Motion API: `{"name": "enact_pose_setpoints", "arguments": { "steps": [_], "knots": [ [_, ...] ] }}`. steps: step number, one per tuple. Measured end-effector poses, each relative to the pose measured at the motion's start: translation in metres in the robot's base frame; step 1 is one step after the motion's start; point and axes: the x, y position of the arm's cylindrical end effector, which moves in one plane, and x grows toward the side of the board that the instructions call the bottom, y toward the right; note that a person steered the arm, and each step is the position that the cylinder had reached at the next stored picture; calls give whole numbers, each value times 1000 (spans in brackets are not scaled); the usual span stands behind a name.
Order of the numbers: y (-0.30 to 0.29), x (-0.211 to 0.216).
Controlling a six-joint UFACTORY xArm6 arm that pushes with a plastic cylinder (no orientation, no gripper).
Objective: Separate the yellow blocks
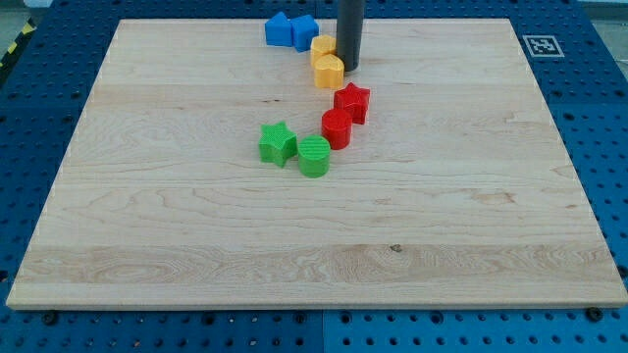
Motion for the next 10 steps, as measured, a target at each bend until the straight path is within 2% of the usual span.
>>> {"name": "enact_pose_setpoints", "arguments": {
  "steps": [1,3,6,10],
  "knots": [
    [-2,0],
    [8,-28],
    [-64,-31],
    [-72,8]
  ]
}}
